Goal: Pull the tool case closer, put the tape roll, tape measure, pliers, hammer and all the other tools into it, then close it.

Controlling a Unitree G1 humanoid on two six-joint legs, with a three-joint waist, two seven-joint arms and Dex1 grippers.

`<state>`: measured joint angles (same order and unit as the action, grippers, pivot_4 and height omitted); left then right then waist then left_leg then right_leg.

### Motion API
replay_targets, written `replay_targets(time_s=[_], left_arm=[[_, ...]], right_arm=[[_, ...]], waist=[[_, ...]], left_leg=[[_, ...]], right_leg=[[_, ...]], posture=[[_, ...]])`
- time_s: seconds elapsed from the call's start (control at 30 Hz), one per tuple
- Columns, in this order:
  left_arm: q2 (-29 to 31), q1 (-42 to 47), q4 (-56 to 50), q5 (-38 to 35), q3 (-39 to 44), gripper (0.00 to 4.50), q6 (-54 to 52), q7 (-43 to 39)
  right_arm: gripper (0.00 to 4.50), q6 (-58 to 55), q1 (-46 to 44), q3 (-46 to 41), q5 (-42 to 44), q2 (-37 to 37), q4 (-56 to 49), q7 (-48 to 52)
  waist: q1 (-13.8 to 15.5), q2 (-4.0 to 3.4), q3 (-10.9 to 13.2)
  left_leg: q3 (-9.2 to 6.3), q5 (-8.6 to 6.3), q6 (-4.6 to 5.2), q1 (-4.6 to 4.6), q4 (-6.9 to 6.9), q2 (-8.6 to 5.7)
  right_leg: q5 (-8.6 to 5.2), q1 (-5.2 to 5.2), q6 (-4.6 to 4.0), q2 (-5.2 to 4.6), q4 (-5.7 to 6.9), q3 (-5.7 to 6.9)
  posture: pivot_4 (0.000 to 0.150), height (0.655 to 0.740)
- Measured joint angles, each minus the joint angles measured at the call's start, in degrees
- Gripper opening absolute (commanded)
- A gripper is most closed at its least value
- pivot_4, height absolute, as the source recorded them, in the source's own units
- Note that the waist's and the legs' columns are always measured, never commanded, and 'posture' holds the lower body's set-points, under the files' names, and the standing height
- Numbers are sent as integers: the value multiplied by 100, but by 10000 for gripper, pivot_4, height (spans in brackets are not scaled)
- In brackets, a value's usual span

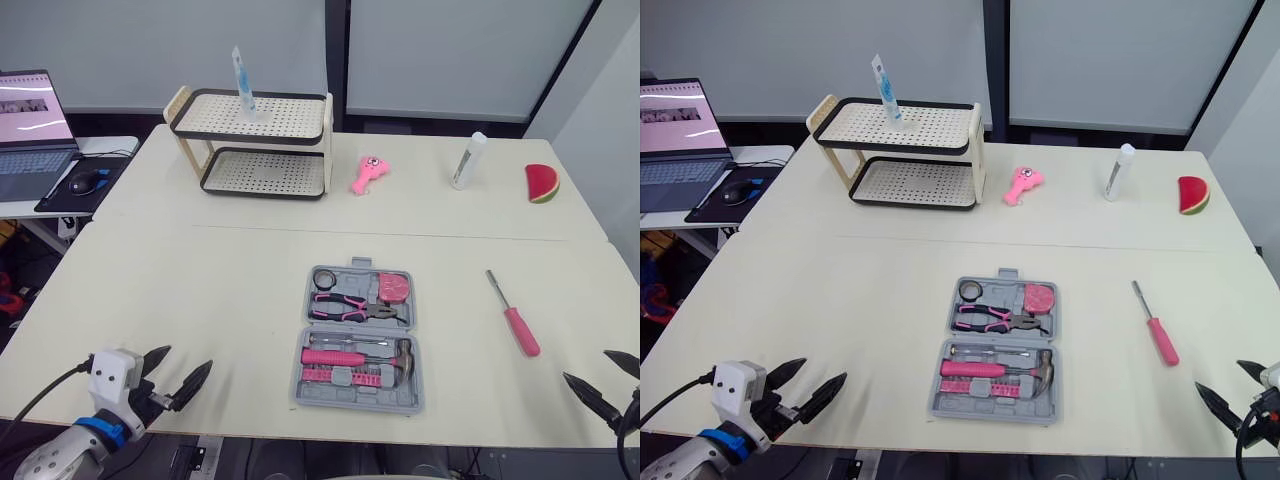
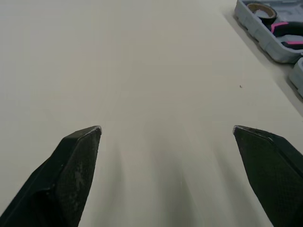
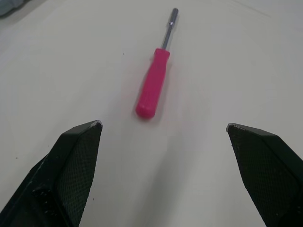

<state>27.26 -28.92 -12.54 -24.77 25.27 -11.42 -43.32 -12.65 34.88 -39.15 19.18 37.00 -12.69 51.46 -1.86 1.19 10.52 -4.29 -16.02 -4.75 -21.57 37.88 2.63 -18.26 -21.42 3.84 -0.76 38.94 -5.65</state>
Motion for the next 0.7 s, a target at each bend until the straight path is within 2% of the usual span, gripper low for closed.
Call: replay_targets(time_s=[0.17, 0.33, 0.57, 0.7], left_arm=[[5, 28, 0, -1, 0, 44697, 64, 8], [196, 26, 5, -1, 0, 44697, 97, -177], [693, 158, 29, 3, -66, 44697, 483, -926], [999, 494, -194, -102, -414, 44697, 519, -1452]], right_arm=[[45000, -62, 5, 0, 3, 11, -46, -27], [45000, -469, 19, -11, 63, 117, -517, -62], [45000, -1246, -66, -30, 362, 483, -1219, -106], [45000, -1735, -420, 119, 474, 932, -1523, -118]], waist=[[-3, -2, -1], [-3, -1, 0], [-2, -1, 1], [0, 3, 4]], left_leg=[[2, 0, -1, 4, -2, 0], [2, -2, -3, 2, -5, 1], [4, -3, -5, -2, -6, 1], [3, -3, -5, -3, -5, 2]], right_leg=[[-10, 0, -2, 0, 0, -3], [-13, -3, -4, 0, -1, -2], [-14, -9, -5, 0, -4, -4], [-12, -8, -5, 0, -4, -1]], posture=[[1500, 7350], [1500, 7350], [1500, 7350], [1500, 7350]])
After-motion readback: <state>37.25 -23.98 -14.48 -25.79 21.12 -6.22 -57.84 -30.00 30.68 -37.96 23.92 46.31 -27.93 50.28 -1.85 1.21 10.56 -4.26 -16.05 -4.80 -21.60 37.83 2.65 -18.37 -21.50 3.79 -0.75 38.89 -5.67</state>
